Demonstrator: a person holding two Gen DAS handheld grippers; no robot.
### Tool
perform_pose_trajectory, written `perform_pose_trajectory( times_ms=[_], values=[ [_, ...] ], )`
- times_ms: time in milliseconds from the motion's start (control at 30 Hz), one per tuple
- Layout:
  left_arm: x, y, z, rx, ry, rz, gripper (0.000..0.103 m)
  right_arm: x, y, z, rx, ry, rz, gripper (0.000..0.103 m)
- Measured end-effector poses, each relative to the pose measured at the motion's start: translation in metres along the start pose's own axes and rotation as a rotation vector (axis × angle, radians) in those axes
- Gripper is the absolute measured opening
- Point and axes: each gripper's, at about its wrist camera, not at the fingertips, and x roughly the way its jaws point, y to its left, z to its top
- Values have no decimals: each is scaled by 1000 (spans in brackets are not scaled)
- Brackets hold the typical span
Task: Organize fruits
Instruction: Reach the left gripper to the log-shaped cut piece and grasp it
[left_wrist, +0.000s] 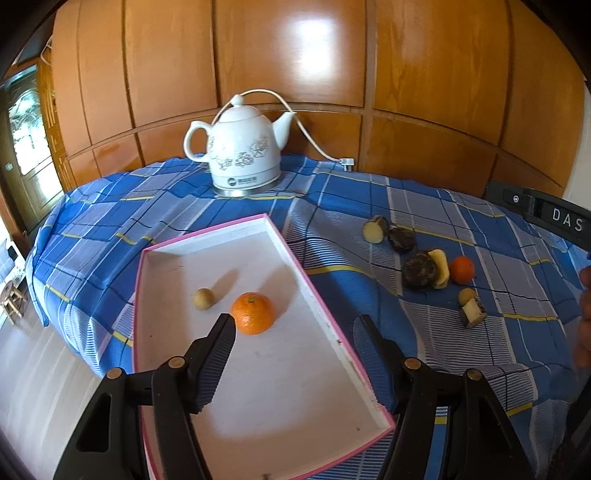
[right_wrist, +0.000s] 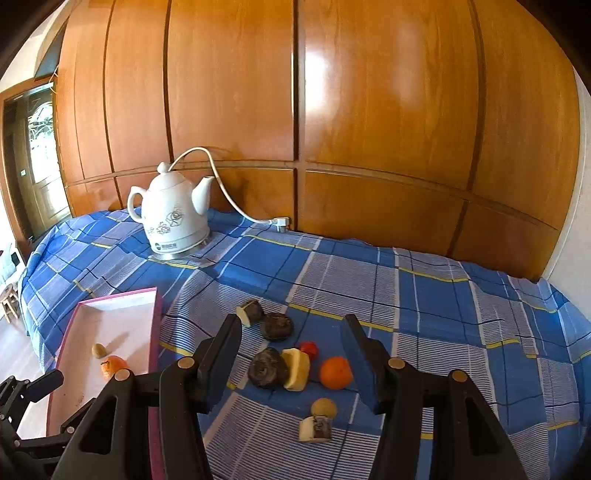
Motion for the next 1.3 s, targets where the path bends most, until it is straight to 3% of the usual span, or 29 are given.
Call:
perform_pose_trajectory(
  times_ms=[400, 667, 767, 867, 1000, 1300],
  values=[
    [18, -29, 12, 75, 45, -56, 67, 6, -32, -5, -34, 38, -44, 57],
    [42, -40, 29, 55, 90, -116, 67, 32, -82, -8, -101, 213, 17, 57],
    [50, -44, 36, 51, 99, -138, 66, 50, -108, -19, -92, 273, 1, 57],
    [61, -49, 42, 56, 119, -161, 59, 66, -133, -32, -15, 328, -6, 57],
    [82, -52, 53, 26, 188, -211, 41, 72, -148, -32, 54, 345, -17, 57],
    [135, -63, 91, -3, 243, -239, 40, 69, -144, -28, 65, 336, 41, 57]
  ],
)
